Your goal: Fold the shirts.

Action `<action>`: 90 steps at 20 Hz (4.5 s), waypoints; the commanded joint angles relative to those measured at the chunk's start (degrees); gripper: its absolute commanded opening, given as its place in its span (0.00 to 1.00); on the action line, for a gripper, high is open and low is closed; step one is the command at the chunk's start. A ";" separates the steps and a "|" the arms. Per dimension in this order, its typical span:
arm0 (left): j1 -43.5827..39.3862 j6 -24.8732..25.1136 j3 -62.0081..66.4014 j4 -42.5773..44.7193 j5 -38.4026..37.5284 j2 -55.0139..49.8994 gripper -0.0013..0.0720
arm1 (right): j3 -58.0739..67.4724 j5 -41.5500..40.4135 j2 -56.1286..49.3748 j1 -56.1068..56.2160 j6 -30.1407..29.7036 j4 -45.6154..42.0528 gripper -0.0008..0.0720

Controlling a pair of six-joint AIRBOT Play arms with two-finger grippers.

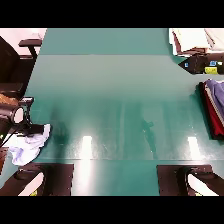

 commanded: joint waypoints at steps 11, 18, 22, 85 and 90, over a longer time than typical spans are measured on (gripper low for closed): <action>-10.32 7.15 48.33 -15.91 3.37 -0.57 0.05 | 0.98 -13.77 6.38 -1.57 0.09 0.61 0.03; -35.21 11.39 64.04 -13.33 3.72 -15.06 0.05 | 16.94 -3.02 -1.62 -7.37 0.09 0.59 0.03; -45.79 12.61 64.41 -15.04 6.16 -29.22 0.05 | 24.96 3.98 -6.64 -8.98 0.09 0.59 0.03; -13.75 18.51 73.79 -32.20 12.39 -15.78 0.05 | 15.37 9.29 -9.75 -0.09 -2.23 8.96 0.03; -13.79 18.49 73.81 -35.56 14.21 -4.55 0.05 | 29.73 11.39 -4.28 -6.16 -2.12 8.94 0.03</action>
